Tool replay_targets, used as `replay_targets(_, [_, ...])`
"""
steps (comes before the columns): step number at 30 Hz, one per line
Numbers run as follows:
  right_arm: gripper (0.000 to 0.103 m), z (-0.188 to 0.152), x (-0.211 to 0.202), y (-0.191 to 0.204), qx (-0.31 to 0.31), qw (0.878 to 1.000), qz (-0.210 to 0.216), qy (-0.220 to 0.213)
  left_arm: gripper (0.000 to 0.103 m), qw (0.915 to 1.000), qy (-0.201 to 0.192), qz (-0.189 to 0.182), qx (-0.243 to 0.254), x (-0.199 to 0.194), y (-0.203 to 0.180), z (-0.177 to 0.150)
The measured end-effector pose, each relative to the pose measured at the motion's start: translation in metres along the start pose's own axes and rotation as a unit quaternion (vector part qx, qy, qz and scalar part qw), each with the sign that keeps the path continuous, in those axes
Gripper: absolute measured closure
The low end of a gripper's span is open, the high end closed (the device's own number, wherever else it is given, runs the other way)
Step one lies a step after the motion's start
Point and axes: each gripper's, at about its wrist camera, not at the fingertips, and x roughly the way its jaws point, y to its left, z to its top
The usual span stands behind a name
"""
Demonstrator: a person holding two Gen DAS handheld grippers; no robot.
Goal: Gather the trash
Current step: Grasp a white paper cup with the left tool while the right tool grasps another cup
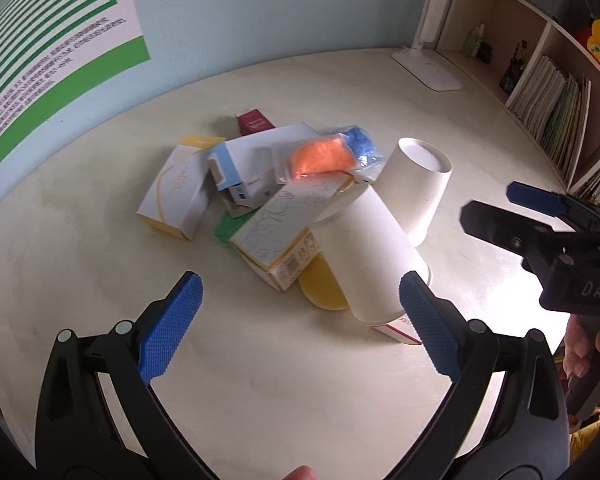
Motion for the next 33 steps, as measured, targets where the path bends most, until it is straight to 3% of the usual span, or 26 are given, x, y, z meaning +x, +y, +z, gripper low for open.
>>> replay_targets(4, [0.007,0.006,0.008,-0.007,0.006,1.000,0.016,0.007,0.007,0.9997,0.011,-0.018,0.008,0.010,-0.009,0.001])
replay_targets(8, [0.021,0.012,0.023,-0.012,0.012,0.999,0.041,0.030,0.007,0.9986,0.028,-0.044,0.008,0.025,-0.015,0.003])
replay_targets(13, [0.024,0.019,0.044,-0.013,0.014,0.997,0.051,0.051,0.008,0.9960,0.049,-0.075,-0.008,0.045,-0.017,0.005])
replay_targets(20, [0.028,0.030,0.064,-0.014,0.006,0.997,0.045,0.056,0.020,0.9939,0.062,-0.090,-0.013,0.062,-0.020,0.013])
replay_targets(23, [0.043,0.034,0.070,-0.012,-0.003,0.997,0.047,0.062,0.030,0.9915,0.065,-0.112,-0.017,0.066,-0.021,0.015])
replay_targets(26, [0.044,0.036,0.072,-0.010,-0.012,0.997,0.047,0.060,0.037,0.9891,0.068,-0.129,-0.023,0.069,-0.022,0.017])
replay_targets(33, [0.045,0.038,0.052,-0.012,0.002,0.998,0.053,0.034,0.046,0.9905,0.050,-0.128,-0.006,0.061,-0.027,0.018])
